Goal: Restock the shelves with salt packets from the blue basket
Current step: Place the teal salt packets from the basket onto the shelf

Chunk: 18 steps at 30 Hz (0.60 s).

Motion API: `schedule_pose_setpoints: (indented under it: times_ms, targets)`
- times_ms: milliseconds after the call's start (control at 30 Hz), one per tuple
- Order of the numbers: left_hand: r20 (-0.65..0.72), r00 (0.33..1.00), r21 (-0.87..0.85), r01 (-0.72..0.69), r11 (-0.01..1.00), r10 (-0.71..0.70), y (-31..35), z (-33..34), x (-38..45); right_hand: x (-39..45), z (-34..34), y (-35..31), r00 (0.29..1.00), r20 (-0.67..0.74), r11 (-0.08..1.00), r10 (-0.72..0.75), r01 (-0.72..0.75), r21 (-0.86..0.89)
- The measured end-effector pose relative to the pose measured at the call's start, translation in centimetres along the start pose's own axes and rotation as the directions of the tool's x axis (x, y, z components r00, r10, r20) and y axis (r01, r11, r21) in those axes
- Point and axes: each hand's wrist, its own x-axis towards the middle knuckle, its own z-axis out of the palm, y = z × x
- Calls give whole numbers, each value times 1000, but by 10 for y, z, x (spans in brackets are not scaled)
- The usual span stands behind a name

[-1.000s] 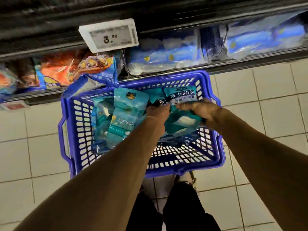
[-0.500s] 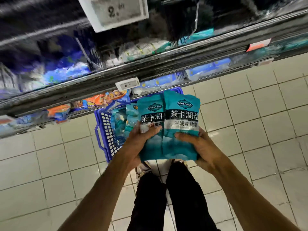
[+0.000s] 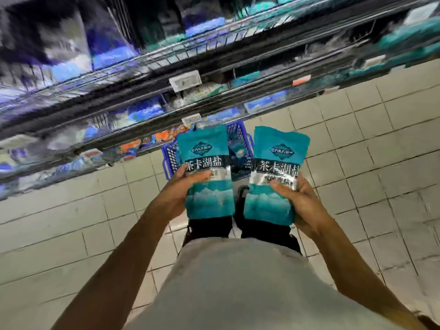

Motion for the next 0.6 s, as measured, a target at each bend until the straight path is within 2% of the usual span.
schedule_pose_setpoints:
  times_ms: [100, 233, 367, 467, 600]
  targets:
    - [22, 1000, 35, -19, 999, 19, 3, 12, -17, -33, -6, -2, 996, -81, 996, -33, 39, 76]
    - [112, 993, 199, -65, 978, 43, 18, 33, -17, -70, -6, 9, 956, -289, 972, -55, 117, 204]
    - [254, 967, 428, -97, 899, -16, 32, 63, -13, -105, -10, 27, 886, -457, 933, -77, 225, 280]
    - [296, 952, 560, -113, 821, -71, 35, 94, -8, -129, -15, 43, 819, -571, 896, -55, 293, 334]
    - [362, 923, 659, -152, 737, -133, 23, 137, -8, -158, -27, 66, 723, -691, 807, 2, 407, 428]
